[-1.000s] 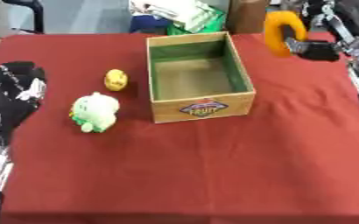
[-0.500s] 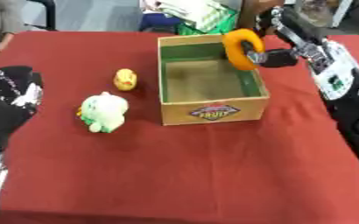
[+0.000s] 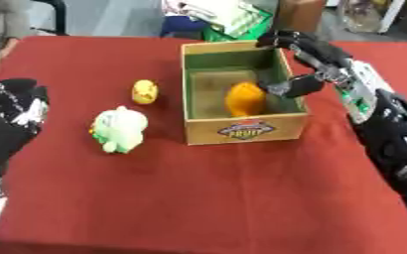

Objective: Pick up objects on the table and place them in the box.

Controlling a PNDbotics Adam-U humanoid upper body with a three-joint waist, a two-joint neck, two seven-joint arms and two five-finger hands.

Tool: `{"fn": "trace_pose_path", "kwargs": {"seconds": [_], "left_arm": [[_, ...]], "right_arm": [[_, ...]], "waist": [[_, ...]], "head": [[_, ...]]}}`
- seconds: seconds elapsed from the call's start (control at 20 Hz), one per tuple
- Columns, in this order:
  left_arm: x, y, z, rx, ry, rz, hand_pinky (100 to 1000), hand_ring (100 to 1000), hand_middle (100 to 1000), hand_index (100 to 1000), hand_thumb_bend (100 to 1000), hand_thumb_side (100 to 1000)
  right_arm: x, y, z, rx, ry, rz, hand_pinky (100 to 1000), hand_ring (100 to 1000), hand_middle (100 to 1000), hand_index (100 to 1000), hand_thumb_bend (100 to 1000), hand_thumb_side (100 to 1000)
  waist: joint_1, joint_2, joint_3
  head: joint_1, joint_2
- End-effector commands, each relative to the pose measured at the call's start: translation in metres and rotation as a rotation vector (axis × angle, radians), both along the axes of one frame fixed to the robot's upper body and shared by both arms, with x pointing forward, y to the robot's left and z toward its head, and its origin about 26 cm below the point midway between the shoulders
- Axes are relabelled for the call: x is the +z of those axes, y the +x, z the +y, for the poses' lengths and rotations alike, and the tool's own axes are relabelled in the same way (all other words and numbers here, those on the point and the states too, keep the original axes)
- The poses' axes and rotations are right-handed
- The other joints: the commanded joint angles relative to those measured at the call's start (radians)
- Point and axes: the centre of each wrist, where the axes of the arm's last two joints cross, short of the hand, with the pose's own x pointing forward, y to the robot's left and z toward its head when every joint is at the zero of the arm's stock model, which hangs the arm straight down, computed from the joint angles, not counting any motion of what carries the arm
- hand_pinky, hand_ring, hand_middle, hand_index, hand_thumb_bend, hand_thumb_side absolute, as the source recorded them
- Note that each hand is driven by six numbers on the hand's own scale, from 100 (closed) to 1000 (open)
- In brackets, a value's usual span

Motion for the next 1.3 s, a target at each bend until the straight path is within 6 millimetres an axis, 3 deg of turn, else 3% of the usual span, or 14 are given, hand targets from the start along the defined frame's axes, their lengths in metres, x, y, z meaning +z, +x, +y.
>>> {"fn": "trace_pose_path", "kwargs": {"seconds": [0.05,0.25,0.5,0.75,1.1,1.3], "left_arm": [[0.008,0.001,0.003,-0.002,0.027,-0.020,716,592,539,671,234,212],[0.012,0.002,0.013,0.012,0.109,-0.013,718,604,551,679,252,210],[0.021,0.012,0.028,0.028,0.323,0.015,725,627,577,705,284,207],[0.019,0.028,0.036,0.000,0.571,0.116,742,664,620,755,377,221],[0.010,0.055,0.028,-0.104,0.893,0.236,768,720,712,820,526,257],[0.005,0.067,0.019,-0.112,1.013,0.245,775,735,738,833,553,267]], "right_arm": [[0.026,-0.003,-0.011,0.013,0.050,-0.069,711,819,823,858,289,453],[0.039,-0.016,-0.023,0.023,0.154,-0.079,664,774,744,820,175,372],[0.054,-0.034,-0.030,0.070,0.214,-0.058,657,767,727,815,142,346],[0.063,-0.046,-0.030,0.097,0.253,-0.039,653,764,720,813,133,327],[0.063,-0.049,-0.029,0.107,0.268,-0.009,651,762,717,813,122,324],[0.061,-0.049,-0.027,0.113,0.265,0.001,652,762,716,814,117,325]], "waist": [[0.002,-0.014,-0.006],[0.001,-0.016,-0.026],[0.004,-0.021,-0.051],[0.006,-0.026,-0.074],[0.007,-0.033,-0.088],[0.007,-0.033,-0.095]], "head": [[0.010,-0.004],[0.022,0.002],[0.036,0.009],[0.046,0.014],[0.055,0.019],[0.057,0.022]]}}
